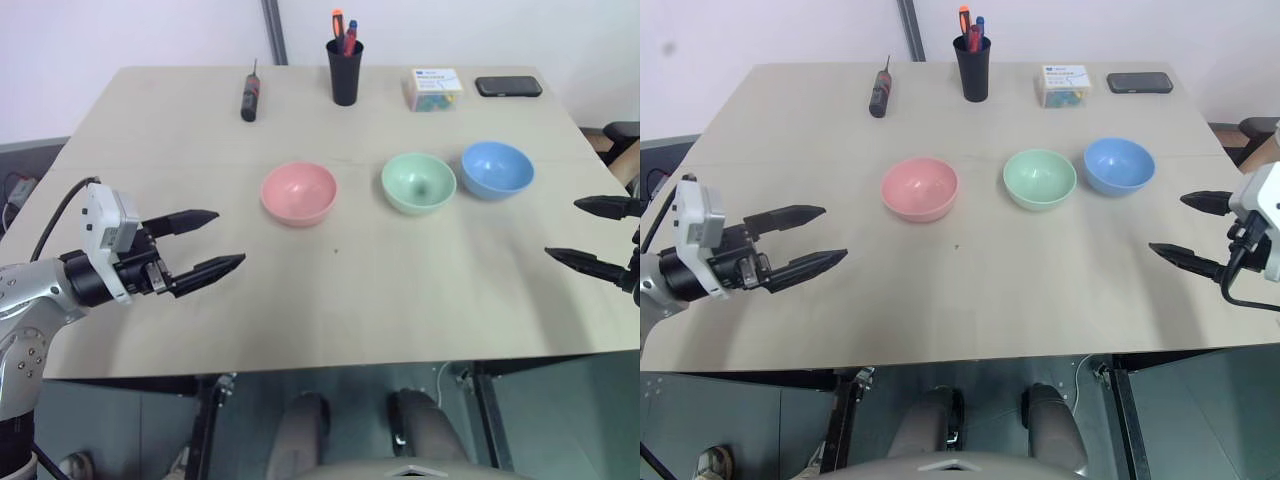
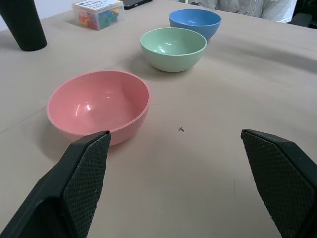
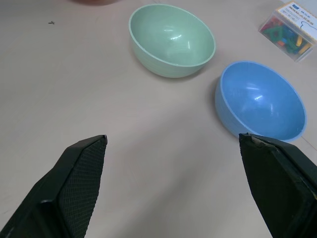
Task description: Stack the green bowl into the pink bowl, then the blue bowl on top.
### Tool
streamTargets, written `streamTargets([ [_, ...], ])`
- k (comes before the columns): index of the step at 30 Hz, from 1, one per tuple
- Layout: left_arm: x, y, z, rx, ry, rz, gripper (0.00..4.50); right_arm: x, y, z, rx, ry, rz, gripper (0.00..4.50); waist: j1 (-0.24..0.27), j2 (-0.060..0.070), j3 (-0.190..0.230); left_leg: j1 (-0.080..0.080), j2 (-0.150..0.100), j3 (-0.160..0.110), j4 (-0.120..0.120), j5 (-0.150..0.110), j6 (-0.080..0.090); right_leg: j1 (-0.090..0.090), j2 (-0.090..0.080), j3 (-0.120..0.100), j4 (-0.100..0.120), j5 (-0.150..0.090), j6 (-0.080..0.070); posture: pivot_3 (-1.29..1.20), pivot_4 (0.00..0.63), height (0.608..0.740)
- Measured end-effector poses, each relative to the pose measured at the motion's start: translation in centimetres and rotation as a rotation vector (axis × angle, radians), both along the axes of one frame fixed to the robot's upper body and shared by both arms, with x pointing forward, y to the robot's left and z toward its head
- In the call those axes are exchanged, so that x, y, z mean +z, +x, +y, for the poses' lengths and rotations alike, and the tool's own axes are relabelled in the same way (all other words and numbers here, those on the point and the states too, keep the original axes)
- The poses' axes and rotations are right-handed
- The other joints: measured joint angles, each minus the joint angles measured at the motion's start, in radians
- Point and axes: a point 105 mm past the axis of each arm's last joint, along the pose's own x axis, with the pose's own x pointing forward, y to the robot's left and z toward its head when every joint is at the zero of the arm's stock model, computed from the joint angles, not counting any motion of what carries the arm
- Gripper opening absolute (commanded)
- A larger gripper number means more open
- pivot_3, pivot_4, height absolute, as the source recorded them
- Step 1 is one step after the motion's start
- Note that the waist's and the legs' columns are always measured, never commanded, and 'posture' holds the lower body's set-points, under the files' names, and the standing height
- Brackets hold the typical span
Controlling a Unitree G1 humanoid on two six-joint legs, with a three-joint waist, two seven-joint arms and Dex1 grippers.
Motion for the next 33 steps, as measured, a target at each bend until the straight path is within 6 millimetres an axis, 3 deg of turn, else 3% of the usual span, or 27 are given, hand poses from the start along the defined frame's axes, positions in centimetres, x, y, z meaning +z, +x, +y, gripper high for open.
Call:
streamTargets([
  [7,0.7,0.4,-0.4,-0.015,0.002,-0.029,4.45,0.0,0.5,0.2,-0.010,0.015,-0.047,4.50,0.000,0.000,0.000,0.000,0.000,0.000,0.000,0.000,0.000,0.000,0.000,0.000,0.000,0.000,0.000,0.00,0.150,0.740],
  [16,0.2,1.1,-1.0,-0.008,0.032,-0.025,4.45,-0.5,1.3,1.3,-0.013,0.044,-0.066,4.50,0.000,0.000,0.000,0.001,0.000,0.001,0.000,0.000,0.000,0.000,0.000,0.001,0.001,0.000,0.000,0.00,0.150,0.740],
  [22,-1.7,3.5,-1.8,0.104,0.279,-0.091,4.45,-0.9,1.8,5.0,0.111,0.114,-0.082,4.50,0.000,-0.001,0.000,0.001,0.000,0.000,0.000,0.000,0.000,0.000,0.001,0.001,0.001,0.000,0.000,0.00,0.150,0.740],
  [27,-0.2,6.2,-4.3,0.061,0.593,-0.210,4.45,-2.6,1.8,11.5,0.316,0.164,-0.081,4.50,0.007,-0.001,0.000,0.000,0.000,0.000,0.001,0.000,0.000,0.000,0.001,0.001,0.001,0.000,0.000,0.00,0.150,0.740],
  [33,-2.3,8.5,-5.4,0.004,0.816,-0.167,4.45,-4.1,1.9,14.1,0.354,0.157,-0.081,4.50,0.019,-0.001,0.000,-0.004,0.000,0.001,0.001,0.000,0.000,-0.005,0.002,0.002,0.001,0.000,0.000,0.00,0.150,0.740],
])
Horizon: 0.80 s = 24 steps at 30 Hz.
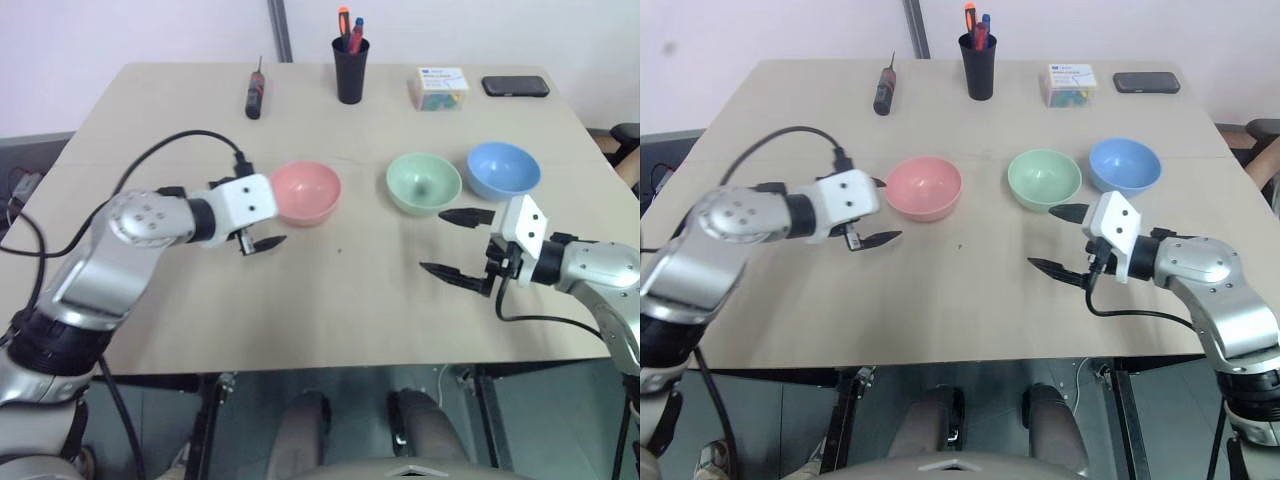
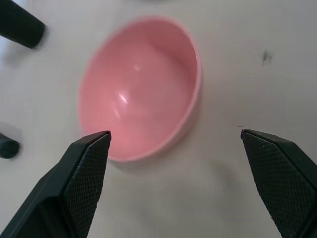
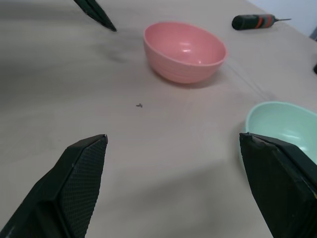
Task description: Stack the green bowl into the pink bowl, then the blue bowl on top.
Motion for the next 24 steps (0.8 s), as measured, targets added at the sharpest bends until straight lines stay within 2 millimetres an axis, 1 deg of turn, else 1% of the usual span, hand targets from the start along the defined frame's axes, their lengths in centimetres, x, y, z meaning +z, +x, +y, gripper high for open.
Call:
streamTargets([
  [1,-0.3,0.4,-0.3,-0.006,0.029,0.014,4.07,-0.1,-0.1,0.3,0.005,-0.002,-0.005,4.50,0.001,0.000,0.000,0.000,0.000,0.000,0.000,0.000,0.000,0.000,0.000,0.000,0.000,0.000,0.000,0.00,0.150,0.740],
  [2,-0.7,0.8,-0.7,-0.016,0.051,0.028,3.82,-0.1,-0.2,0.6,0.009,-0.002,-0.010,4.50,0.003,0.000,0.000,0.000,0.000,0.000,0.001,0.000,0.000,0.000,0.000,-0.001,0.000,0.000,0.000,0.00,0.150,0.740],
  [3,-1.0,1.1,-1.0,-0.024,0.057,0.034,3.70,-0.2,-0.3,0.7,0.007,-0.002,-0.012,4.50,0.004,0.000,0.000,0.000,0.000,-0.001,0.001,0.000,0.000,0.000,0.000,-0.001,0.000,0.000,0.000,0.00,0.150,0.740],
  [4,-1.3,1.3,-1.3,-0.030,0.063,0.040,3.35,-0.1,-0.3,0.7,0.004,0.000,-0.017,4.50,0.004,0.000,0.000,-0.001,0.000,-0.001,0.002,0.000,0.000,0.000,0.000,-0.001,0.001,0.000,0.000,0.00,0.150,0.740],
  [6,-2.0,1.9,-2.1,-0.056,0.073,0.059,2.46,-0.1,-0.4,0.7,-0.006,-0.004,-0.027,4.50,0.004,0.000,0.000,-0.002,0.000,-0.001,0.004,0.000,0.000,0.000,0.000,-0.001,0.002,0.000,0.000,0.00,0.150,0.740],
  [7,-2.3,2.3,-2.5,-0.072,0.083,0.064,1.85,-0.3,-0.6,0.6,-0.014,-0.005,-0.028,4.50,0.004,0.000,0.000,-0.002,0.000,-0.002,0.005,0.000,0.000,0.000,0.000,-0.002,0.002,0.000,0.000,0.00,0.150,0.740],
  [10,-2.3,3.0,-2.9,-0.096,0.108,0.059,0.50,-0.8,-0.9,0.4,-0.031,-0.010,-0.012,4.50,0.003,0.000,0.000,-0.002,0.000,-0.003,0.006,0.000,0.000,0.000,0.000,-0.003,0.004,0.000,0.000,0.00,0.150,0.740],
  [11,-2.4,3.2,-2.9,-0.100,0.115,0.063,0.14,-1.0,-1.0,0.3,-0.037,-0.012,-0.011,4.50,0.003,0.000,0.000,-0.002,0.000,-0.003,0.006,0.000,0.000,0.000,0.000,-0.003,0.004,0.000,0.000,0.00,0.150,0.740],
  [12,-2.5,3.3,-3.0,-0.106,0.118,0.069,0.05,-1.0,-1.1,0.1,-0.045,-0.014,-0.011,4.50,0.001,0.000,0.000,-0.002,0.000,-0.003,0.006,0.000,0.000,0.000,0.000,-0.002,0.004,0.000,0.000,0.00,0.150,0.740],
  [15,-2.8,3.5,-3.5,-0.134,0.118,0.083,0.05,-1.0,-1.1,-0.2,-0.068,-0.014,-0.018,4.50,0.001,0.000,0.000,-0.002,0.000,-0.003,0.007,0.000,0.000,0.000,0.000,-0.003,0.005,0.000,0.000,0.00,0.150,0.740],
  [18,-2.7,2.7,-4.7,-0.212,0.083,0.125,0.05,-1.1,-1.4,-0.6,-0.091,-0.014,-0.021,4.50,0.002,0.000,0.000,-0.003,0.000,-0.004,0.007,0.000,0.000,0.000,0.000,-0.004,0.004,0.000,0.000,0.00,0.150,0.740],
  [19,-2.4,2.1,-5.2,-0.253,0.063,0.147,0.05,-1.2,-1.5,-0.8,-0.098,-0.015,-0.019,4.50,0.002,0.000,0.000,-0.005,0.000,-0.005,0.008,0.000,0.000,-0.001,0.000,-0.005,0.004,0.000,0.000,0.00,0.150,0.740],
  [21,-1.9,0.2,-6.4,-0.367,0.043,0.182,0.05,-1.3,-1.8,-1.2,-0.119,-0.017,-0.017,4.50,0.002,0.000,0.000,-0.008,0.000,-0.007,0.009,0.000,0.000,-0.003,0.000,-0.006,0.004,0.000,0.000,0.00,0.150,0.740],
  [23,-2.1,-2.4,-7.4,-0.506,0.047,0.241,0.05,-1.6,-2.1,-2.0,-0.154,-0.025,-0.008,4.50,0.002,0.000,0.000,-0.008,0.000,-0.008,0.009,0.000,0.000,-0.003,-0.001,-0.007,0.004,0.000,0.000,0.00,0.150,0.740],
  [24,-2.2,-3.0,-7.7,-0.539,0.050,0.256,0.05,-1.6,-2.1,-2.2,-0.165,-0.025,-0.006,4.50,0.002,0.000,0.000,-0.008,0.000,-0.008,0.009,0.000,0.000,-0.003,-0.001,-0.007,0.004,0.000,0.000,0.00,0.150,0.740],
])
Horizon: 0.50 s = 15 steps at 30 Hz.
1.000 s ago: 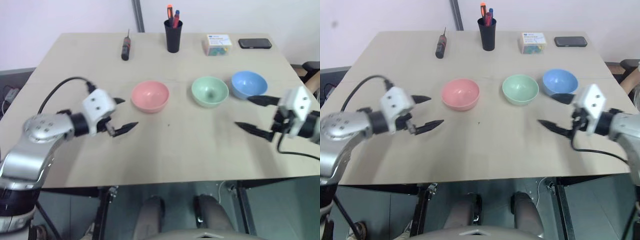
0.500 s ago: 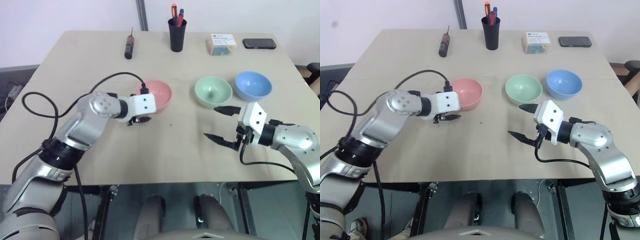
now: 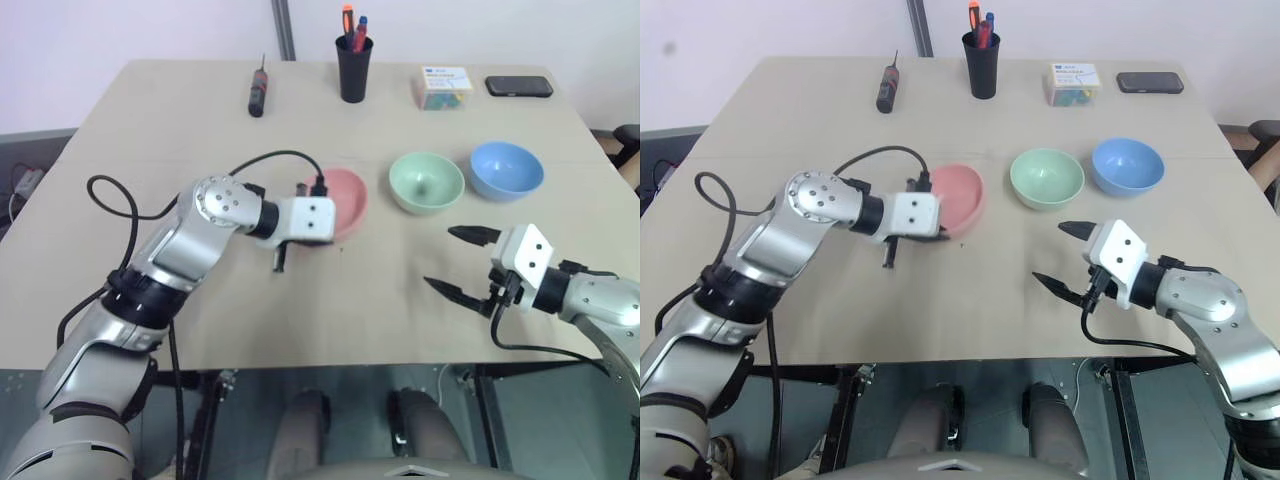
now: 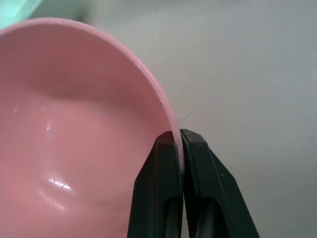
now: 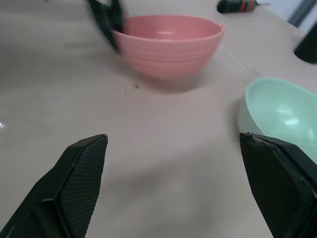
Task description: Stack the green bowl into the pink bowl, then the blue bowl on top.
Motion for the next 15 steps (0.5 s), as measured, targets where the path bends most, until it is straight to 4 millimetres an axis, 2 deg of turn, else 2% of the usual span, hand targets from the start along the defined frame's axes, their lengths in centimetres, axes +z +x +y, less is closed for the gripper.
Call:
streamTargets([
  [5,-1.1,-1.1,-1.6,-0.110,0.004,0.038,0.05,-0.2,-0.5,-0.6,-0.039,-0.004,0.003,4.50,0.002,0.000,0.000,0.001,0.000,-0.003,0.002,0.000,0.000,0.003,0.000,-0.002,0.001,0.000,0.000,0.00,0.150,0.740],
  [6,-1.5,-1.1,-2.0,-0.126,0.011,0.049,0.71,-0.2,-0.6,-0.6,-0.044,-0.004,0.001,4.50,0.002,0.000,0.000,0.002,-0.001,-0.003,0.002,0.000,0.000,0.003,0.000,-0.002,0.001,0.000,0.000,0.00,0.150,0.740],
  [7,-1.7,-1.1,-2.1,-0.130,0.014,0.051,0.94,-0.2,-0.6,-0.6,-0.043,-0.004,0.000,4.50,0.001,0.000,0.000,0.001,-0.001,-0.003,0.002,0.000,0.000,0.003,0.000,-0.002,0.001,0.000,0.000,0.00,0.150,0.740],
  [10,-2.0,-0.4,-2.6,-0.143,0.010,0.037,2.27,-0.3,-0.8,-0.7,-0.057,-0.014,-0.007,4.50,-0.001,0.000,0.000,0.001,-0.001,-0.003,0.002,0.000,0.000,0.003,0.000,-0.003,0.001,0.000,0.000,0.00,0.150,0.740],
  [12,-1.9,-0.3,-2.8,-0.149,0.008,0.025,2.64,-0.3,-0.7,-0.7,-0.062,-0.016,-0.010,4.50,-0.001,0.000,0.000,0.001,-0.001,-0.004,0.002,0.000,0.000,0.003,0.000,-0.003,0.001,0.000,0.000,0.00,0.150,0.740],
  [13,-1.8,-0.2,-3.0,-0.153,0.001,0.022,3.13,-0.3,-0.7,-0.7,-0.065,-0.018,-0.012,4.50,0.000,0.000,0.000,0.001,-0.001,-0.004,0.002,0.000,0.000,0.003,0.000,-0.003,0.001,0.000,0.000,0.00,0.150,0.740],
  [14,-1.6,-0.2,-3.2,-0.155,-0.010,0.022,3.34,-0.3,-0.7,-0.7,-0.066,-0.019,-0.013,4.50,0.000,0.000,0.000,0.000,-0.001,-0.004,0.002,0.000,0.000,0.003,0.000,-0.003,0.001,0.000,0.000,0.00,0.150,0.740],
  [15,-1.4,-0.2,-3.3,-0.149,-0.025,0.029,3.75,-0.3,-0.7,-0.7,-0.067,-0.021,-0.015,4.50,0.000,0.000,0.000,0.000,-0.001,-0.004,0.002,0.000,0.000,0.003,0.000,-0.003,0.001,0.000,0.000,0.00,0.150,0.740],
])
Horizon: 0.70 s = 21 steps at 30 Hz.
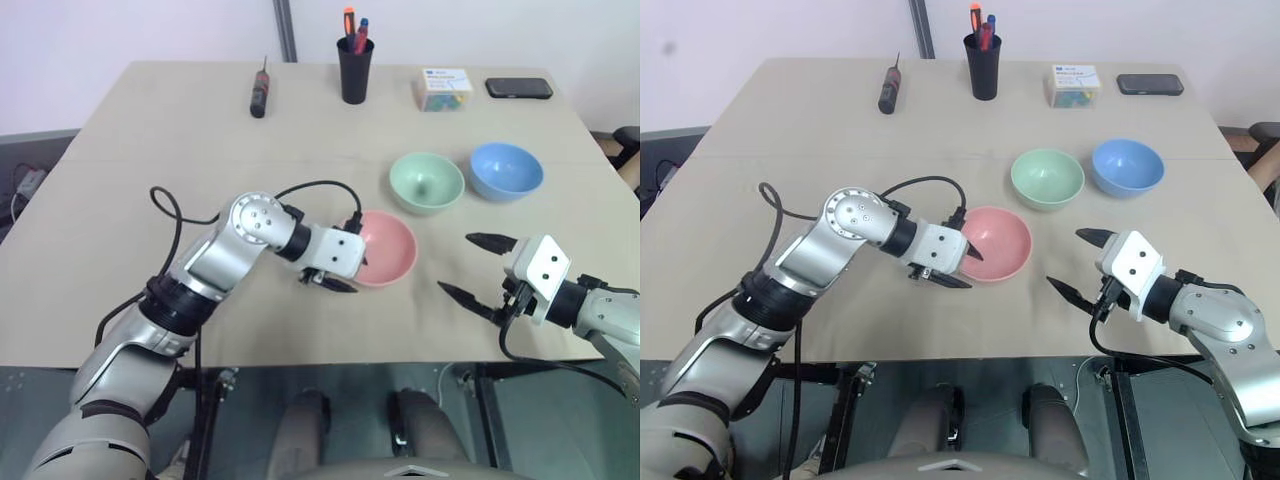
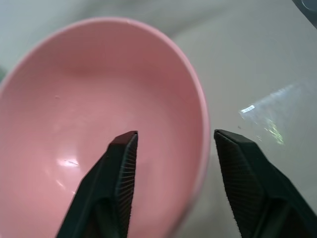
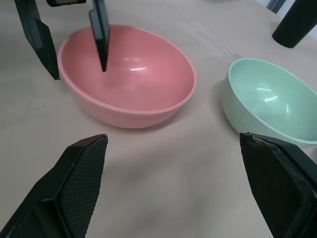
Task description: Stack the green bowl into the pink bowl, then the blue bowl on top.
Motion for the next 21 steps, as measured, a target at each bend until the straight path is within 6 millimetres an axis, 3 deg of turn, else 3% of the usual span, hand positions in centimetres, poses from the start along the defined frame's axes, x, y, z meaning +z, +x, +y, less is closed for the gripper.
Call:
streamTargets([
  [2,0.8,0.0,0.1,0.022,-0.037,0.014,4.46,0.0,0.1,-0.1,-0.003,-0.004,-0.008,4.50,-0.001,0.000,0.000,0.000,0.000,0.000,0.000,0.000,0.000,0.000,0.000,0.000,0.000,0.000,0.000,0.00,0.150,0.740],
  [4,3.1,0.1,0.5,0.082,-0.144,-0.004,4.46,-0.2,0.5,-0.6,-0.018,-0.011,-0.008,4.50,-0.002,0.000,0.000,0.001,0.000,0.000,0.000,0.000,0.000,0.000,0.000,0.000,0.000,0.000,0.000,0.00,0.150,0.740],
  [7,4.3,-0.2,1.7,0.170,-0.239,0.047,4.46,0.1,1.5,-0.7,-0.011,-0.044,-0.049,4.50,-0.011,0.001,0.000,0.002,0.001,0.001,0.000,0.000,0.000,0.000,0.000,0.002,0.001,0.000,0.000,0.00,0.150,0.740],
  [11,6.7,-0.9,4.6,0.297,-0.547,0.038,4.46,1.0,5.4,-2.3,-0.048,-0.187,-0.138,4.50,-0.024,0.001,-0.001,0.005,0.001,0.002,-0.001,0.000,0.000,0.002,0.000,0.002,0.001,0.000,0.000,0.00,0.150,0.740],
  [14,6.7,-1.9,7.8,0.421,-0.621,0.100,4.46,0.6,9.1,-2.1,-0.022,-0.322,-0.183,4.50,-0.028,0.001,0.000,0.006,0.001,0.003,-0.001,0.000,0.000,0.001,0.000,0.003,0.002,0.000,0.000,0.00,0.150,0.740],
  [15,6.8,-1.9,8.1,0.429,-0.629,0.106,4.46,0.6,9.4,-2.1,-0.024,-0.333,-0.187,4.50,-0.029,0.001,0.000,0.006,0.001,0.004,-0.001,0.000,0.000,0.001,0.000,0.003,0.002,0.000,0.000,0.00,0.150,0.740],
  [16,6.8,-2.4,9.2,0.467,-0.643,0.105,4.46,0.6,10.6,-1.3,0.011,-0.355,-0.202,4.50,-0.028,0.001,0.000,0.005,0.001,0.003,-0.001,0.000,0.000,0.002,0.000,0.003,0.001,0.000,0.000,0.00,0.150,0.740],
  [20,6.2,-3.6,10.4,0.534,-0.677,0.145,4.46,-0.1,12.8,0.8,0.112,-0.420,-0.218,4.50,-0.025,0.001,0.000,0.005,0.001,0.003,-0.003,0.000,0.000,0.001,-0.001,0.003,0.000,0.000,0.000,0.00,0.150,0.740],
  [21,6.1,-4.0,10.7,0.549,-0.685,0.160,4.50,-0.4,13.1,1.2,0.138,-0.438,-0.217,4.08,-0.024,0.001,0.000,0.004,0.001,0.003,-0.003,0.000,0.000,0.001,-0.002,0.002,0.000,0.000,0.000,0.00,0.150,0.740],
])
